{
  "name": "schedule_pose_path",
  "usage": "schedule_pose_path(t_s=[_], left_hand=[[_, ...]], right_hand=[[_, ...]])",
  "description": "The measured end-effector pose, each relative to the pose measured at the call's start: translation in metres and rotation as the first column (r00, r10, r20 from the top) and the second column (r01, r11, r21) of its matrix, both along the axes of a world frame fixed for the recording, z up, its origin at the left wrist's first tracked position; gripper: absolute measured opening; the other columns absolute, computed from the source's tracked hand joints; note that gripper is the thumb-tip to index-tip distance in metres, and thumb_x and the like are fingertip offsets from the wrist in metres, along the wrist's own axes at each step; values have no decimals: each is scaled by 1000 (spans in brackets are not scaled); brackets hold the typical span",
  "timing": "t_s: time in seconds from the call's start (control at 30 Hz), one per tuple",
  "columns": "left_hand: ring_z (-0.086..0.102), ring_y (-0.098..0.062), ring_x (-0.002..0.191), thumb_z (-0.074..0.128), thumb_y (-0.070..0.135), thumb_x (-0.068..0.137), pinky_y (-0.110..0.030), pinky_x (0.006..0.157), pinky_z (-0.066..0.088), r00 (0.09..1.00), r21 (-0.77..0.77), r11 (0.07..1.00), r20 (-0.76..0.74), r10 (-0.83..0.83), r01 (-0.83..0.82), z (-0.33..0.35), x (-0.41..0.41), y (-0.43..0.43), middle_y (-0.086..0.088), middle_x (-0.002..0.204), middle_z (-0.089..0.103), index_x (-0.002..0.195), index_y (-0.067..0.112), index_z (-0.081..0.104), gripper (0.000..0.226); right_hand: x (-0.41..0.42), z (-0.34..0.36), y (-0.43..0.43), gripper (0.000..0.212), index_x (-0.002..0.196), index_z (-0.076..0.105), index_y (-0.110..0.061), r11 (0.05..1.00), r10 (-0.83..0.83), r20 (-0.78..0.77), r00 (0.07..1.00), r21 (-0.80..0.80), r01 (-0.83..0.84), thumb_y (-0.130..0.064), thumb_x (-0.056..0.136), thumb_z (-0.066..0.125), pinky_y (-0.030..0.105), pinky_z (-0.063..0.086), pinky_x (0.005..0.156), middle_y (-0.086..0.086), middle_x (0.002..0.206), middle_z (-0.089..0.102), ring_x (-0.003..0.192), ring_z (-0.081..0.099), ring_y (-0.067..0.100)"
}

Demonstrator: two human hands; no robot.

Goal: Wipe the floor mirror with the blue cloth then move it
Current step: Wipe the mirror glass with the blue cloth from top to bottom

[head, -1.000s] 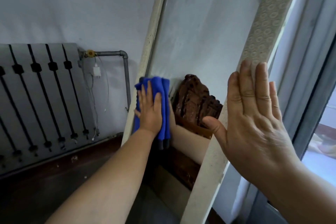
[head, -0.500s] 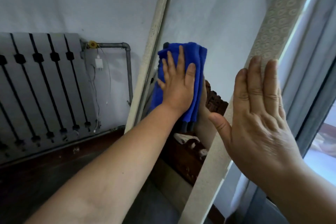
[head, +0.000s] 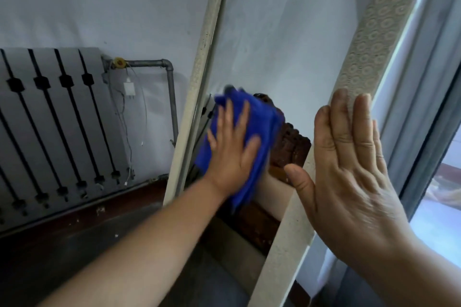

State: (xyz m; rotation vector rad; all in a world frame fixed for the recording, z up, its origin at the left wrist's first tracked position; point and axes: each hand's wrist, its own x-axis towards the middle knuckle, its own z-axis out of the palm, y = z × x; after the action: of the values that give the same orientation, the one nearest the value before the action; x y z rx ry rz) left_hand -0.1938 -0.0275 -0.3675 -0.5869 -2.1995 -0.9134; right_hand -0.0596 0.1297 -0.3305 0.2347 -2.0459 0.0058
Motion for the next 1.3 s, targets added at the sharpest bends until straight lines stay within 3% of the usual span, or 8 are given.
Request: schedule_pose_path(t_s=[0.13,0.37,0.47,0.63,0.8,1.03,1.13,1.3], left_hand=[[-10,-18,151,13,62,89,-61,117,-3,983,257,956,151,104,-141,43,-41,-5,1,165,-8,153,38,-1,70],[-7,-16,151,14,68,87,-57,120,0,901,476,831,429,68,-289,-72,-5,-26,5,165,-8,144,48,-8,65],[-10,-22,151,13,70,85,-60,118,-2,840,446,814,535,92,-373,-98,25,-18,3,164,-12,148,48,-10,71],[-21,-21,149,10,72,86,-65,115,-9,923,321,926,380,64,-196,-51,33,10,6,162,-22,143,55,-19,66],[-24,-8,147,7,58,94,-52,117,-19,991,260,964,105,-81,51,0,43,33,13,163,-17,142,60,-7,50],[-10,-29,151,6,56,99,-69,114,-1,996,-113,993,-70,-48,40,-86,49,7,-4,165,-10,152,42,-11,57],[-16,-22,151,6,63,96,-65,116,-6,1000,-50,999,-7,-9,8,-82,35,-5,0,163,-17,149,45,-16,61],[-12,-23,151,15,58,95,-62,117,1,962,329,924,246,115,-194,-8,-13,-13,-4,164,-14,152,39,-6,63]], right_hand=[[-2,-1,-1,77,150,24,8,1000,-13,1,1000,-2,13,-50,100,31,44,4,123,23,160,11,150,1,32],[0,-1,-1,77,151,22,5,1000,-22,7,1000,-9,22,-50,98,33,46,5,123,22,161,9,150,0,31],[2,-5,-1,80,151,23,5,1000,-27,3,1000,-3,27,-52,97,35,49,9,122,23,161,11,150,2,34],[1,-7,2,82,151,22,6,998,-54,3,999,26,54,-55,96,36,51,9,122,24,161,9,149,2,38],[-2,-8,-1,80,151,21,5,999,-47,20,999,2,47,-52,97,33,50,5,122,24,161,7,150,-1,38],[0,-18,3,71,153,25,-3,991,-86,31,996,102,83,-47,99,38,57,7,120,15,163,12,149,-3,38],[5,-26,7,72,151,34,-10,985,-80,47,996,156,72,-56,96,35,63,13,117,11,163,16,149,1,39],[8,-22,13,63,146,47,-22,980,-31,50,998,197,20,-59,97,32,64,11,116,15,162,18,148,3,42]])
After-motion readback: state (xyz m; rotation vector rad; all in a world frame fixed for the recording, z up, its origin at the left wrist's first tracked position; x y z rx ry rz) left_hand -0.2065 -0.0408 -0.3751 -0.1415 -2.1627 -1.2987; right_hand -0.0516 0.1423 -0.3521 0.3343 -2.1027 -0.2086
